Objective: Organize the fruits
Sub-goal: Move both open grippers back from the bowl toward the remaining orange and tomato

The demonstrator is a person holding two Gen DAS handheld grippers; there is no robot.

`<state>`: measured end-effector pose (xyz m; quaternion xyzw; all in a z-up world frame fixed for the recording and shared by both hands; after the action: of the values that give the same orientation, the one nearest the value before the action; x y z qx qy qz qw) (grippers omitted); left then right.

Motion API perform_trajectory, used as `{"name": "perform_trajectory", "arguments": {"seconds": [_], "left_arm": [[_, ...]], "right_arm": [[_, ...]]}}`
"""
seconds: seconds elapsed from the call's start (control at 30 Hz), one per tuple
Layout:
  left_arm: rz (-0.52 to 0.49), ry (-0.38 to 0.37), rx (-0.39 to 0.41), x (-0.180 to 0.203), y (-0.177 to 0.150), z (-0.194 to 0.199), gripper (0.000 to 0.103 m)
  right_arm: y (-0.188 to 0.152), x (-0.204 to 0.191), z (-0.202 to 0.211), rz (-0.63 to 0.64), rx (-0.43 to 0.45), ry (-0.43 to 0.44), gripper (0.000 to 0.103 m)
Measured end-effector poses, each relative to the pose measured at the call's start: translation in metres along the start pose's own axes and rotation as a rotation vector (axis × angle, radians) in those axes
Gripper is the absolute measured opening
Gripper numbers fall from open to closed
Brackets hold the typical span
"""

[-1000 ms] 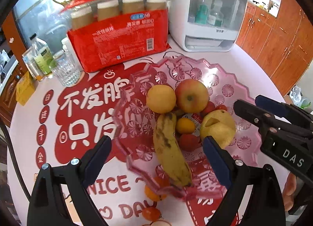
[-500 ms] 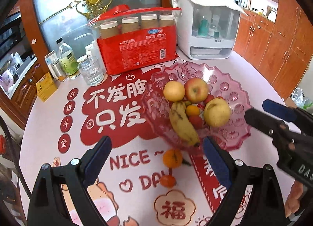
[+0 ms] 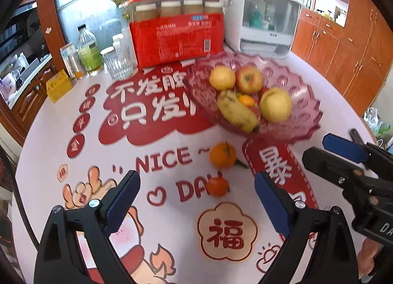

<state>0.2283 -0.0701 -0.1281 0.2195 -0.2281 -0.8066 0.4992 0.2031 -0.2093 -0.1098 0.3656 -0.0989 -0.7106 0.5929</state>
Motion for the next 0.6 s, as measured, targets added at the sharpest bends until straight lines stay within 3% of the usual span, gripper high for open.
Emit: {"name": "perform_trajectory", "arguments": {"seconds": [0.2, 0.43, 0.6], "left_arm": [[-0.007, -0.032, -0.041, 0.013, -0.022, -0.038, 0.093], [-0.001, -0.065, -0.085, 0.023, -0.027, -0.070, 0.080], [0.009, -0.089, -0.110, 0.026, -0.029, -0.085, 0.065]], "right_arm": [[-0.014, 0.016, -0.018, -0.041, -0.016, -0.011, 0.057], [-0.019, 0.035, -0.039, -0.105, -0.037, -0.019, 0.057], [-0.020, 0.041, -0.051, -0.106, -0.048, -0.026, 0.057]]}}
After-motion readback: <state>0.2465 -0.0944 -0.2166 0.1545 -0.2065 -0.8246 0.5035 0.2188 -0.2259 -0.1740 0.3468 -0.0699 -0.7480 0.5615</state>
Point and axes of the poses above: each gripper's, at about its wrist camera, not at the fingertips, and z roughly against the way its jaws point, x to its right, y to its top, the point moved 6 cm from there along -z, roughly the way its jaws point, and after that the axes turned 13 degrees about -z, right-handed, at the moved point
